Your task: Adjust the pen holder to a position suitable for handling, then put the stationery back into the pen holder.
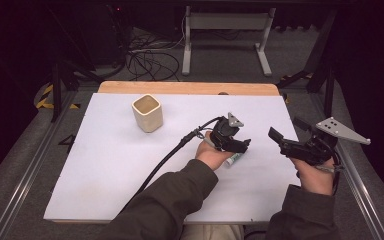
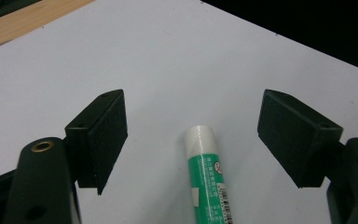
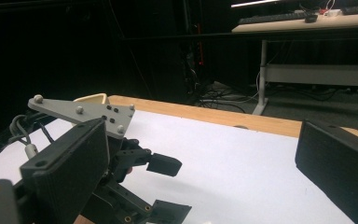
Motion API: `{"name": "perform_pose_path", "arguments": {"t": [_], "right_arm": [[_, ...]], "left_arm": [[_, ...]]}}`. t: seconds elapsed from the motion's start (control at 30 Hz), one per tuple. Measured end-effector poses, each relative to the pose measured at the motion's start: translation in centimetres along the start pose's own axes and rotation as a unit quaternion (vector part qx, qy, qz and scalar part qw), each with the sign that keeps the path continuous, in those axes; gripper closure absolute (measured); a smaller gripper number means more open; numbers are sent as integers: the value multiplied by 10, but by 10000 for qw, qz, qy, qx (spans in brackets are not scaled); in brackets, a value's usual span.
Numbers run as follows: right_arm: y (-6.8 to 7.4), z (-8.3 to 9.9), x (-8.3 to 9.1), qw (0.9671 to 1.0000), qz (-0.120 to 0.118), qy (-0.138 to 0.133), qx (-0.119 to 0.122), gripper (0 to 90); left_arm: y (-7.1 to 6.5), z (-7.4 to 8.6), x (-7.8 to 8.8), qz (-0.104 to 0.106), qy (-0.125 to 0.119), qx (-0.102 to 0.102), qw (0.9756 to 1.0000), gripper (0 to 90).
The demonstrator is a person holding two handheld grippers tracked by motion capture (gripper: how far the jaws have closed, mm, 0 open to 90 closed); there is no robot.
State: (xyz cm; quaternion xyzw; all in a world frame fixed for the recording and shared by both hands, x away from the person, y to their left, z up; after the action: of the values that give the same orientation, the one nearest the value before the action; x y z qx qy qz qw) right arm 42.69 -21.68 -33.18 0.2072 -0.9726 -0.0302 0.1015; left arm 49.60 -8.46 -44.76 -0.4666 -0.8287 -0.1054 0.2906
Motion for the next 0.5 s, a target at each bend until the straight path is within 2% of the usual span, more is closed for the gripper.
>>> {"name": "perform_pose_path", "arguments": {"t": [0.5], "right_arm": [[-1, -1, 7, 10000, -2, -23, -18, 32]], "left_arm": [[-4, 1, -12, -7, 114, 76, 9999, 263]]}}
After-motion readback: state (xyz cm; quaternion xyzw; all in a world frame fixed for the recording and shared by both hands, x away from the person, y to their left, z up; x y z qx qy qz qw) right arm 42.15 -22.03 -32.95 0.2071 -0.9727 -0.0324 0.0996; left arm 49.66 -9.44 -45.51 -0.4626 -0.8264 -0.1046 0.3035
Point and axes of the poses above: each handheld gripper's, and its own axes: x roughly backward along the jaws, z roughly out of its underside, y roughly to its left, the point moved 8 cm from there along -x, roughly forward along the jaws, and after that the axes turned 8 degrees about z, right-handed, at the moved point
